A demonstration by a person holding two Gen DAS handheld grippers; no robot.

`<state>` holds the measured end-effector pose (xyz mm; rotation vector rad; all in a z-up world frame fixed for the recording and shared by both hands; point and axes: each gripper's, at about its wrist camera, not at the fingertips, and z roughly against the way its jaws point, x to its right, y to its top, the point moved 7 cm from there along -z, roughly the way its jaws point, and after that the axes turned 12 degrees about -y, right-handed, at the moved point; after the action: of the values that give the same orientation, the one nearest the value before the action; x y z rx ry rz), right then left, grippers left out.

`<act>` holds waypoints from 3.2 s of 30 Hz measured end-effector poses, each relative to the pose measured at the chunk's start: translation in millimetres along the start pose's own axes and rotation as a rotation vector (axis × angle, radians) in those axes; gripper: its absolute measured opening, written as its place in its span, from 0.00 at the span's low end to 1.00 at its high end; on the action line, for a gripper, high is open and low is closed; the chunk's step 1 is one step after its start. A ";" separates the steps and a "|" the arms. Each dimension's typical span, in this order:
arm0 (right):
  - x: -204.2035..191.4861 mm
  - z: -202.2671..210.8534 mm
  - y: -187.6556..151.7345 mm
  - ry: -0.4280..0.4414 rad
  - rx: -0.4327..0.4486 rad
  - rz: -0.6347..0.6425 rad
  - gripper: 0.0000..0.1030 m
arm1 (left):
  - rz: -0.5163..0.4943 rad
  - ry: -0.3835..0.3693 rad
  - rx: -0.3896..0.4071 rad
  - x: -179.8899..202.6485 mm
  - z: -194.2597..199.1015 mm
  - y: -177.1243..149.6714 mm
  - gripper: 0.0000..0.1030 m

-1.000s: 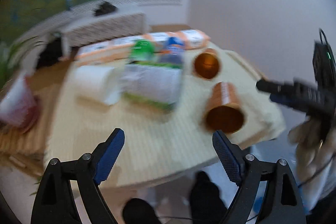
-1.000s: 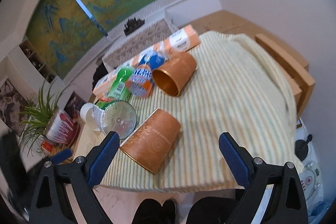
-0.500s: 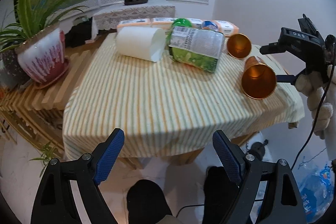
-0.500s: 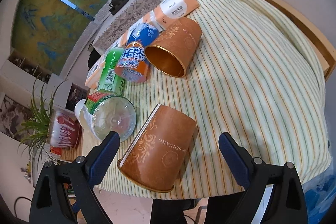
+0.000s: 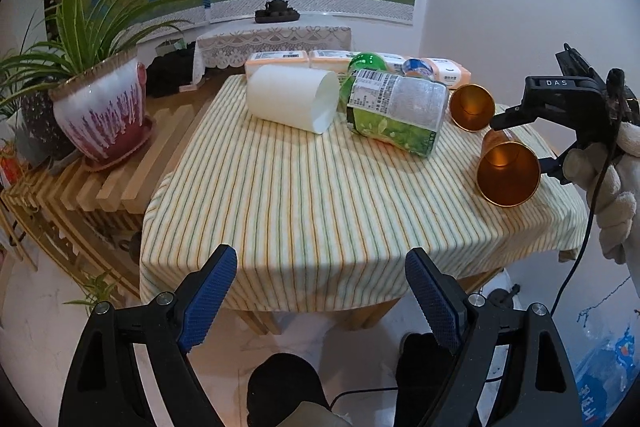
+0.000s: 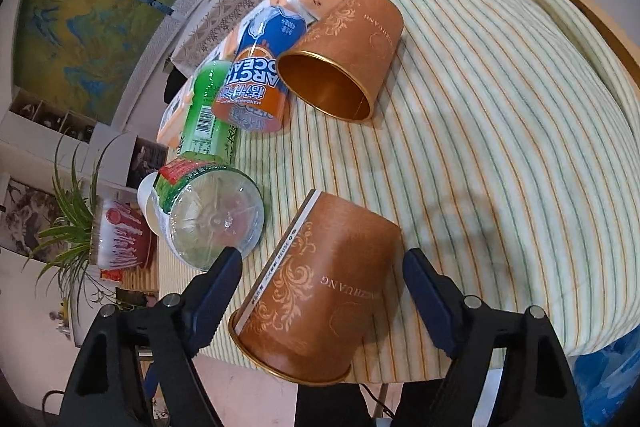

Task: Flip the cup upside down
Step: 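Move the right gripper over the brown cup lying on its side, then close the right gripper around the brown cup's body, then turn the brown cup rim-down with the right gripper and set it on the cloth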

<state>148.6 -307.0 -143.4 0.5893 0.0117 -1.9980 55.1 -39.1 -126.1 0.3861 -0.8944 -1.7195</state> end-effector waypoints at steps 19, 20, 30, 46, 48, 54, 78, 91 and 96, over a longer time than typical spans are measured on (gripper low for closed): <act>-5.9 -4.3 -0.5 0.020 0.016 0.011 0.59 | 0.014 -0.022 -0.025 0.6 -10.0 -2.5 0.86; -7.3 -2.6 -0.8 0.028 0.026 0.015 0.58 | 0.015 -0.023 -0.025 0.3 -10.3 -2.3 0.86; -24.8 23.7 5.1 0.012 0.292 0.124 0.57 | 0.021 -0.019 -0.032 1.7 -14.9 1.2 0.86; -52.4 37.5 -7.9 -0.217 0.694 0.432 0.56 | 0.012 -0.031 -0.059 10.6 -26.6 -0.2 0.86; -52.8 37.3 -9.6 -0.233 0.713 0.444 0.56 | 0.012 -0.031 -0.059 10.9 -26.5 -0.5 0.86; -56.1 33.3 -15.8 -0.256 0.750 0.473 0.56 | 0.012 -0.035 -0.055 11.5 -23.6 -1.2 0.86; -61.6 35.3 -56.6 -0.288 0.754 0.525 0.54 | 0.006 -0.041 -0.014 16.8 -4.1 0.3 0.86; -58.2 58.0 -76.4 -0.300 0.784 0.511 0.68 | -0.028 -0.012 0.056 20.2 14.9 10.7 0.86; -55.1 88.0 -97.5 -0.296 0.834 0.475 0.73 | -0.036 0.009 0.164 21.5 34.5 25.0 0.86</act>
<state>52.1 -235.7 -66.7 0.7130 -1.0814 -1.5429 42.2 -48.9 -81.2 0.5213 -1.0312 -1.6810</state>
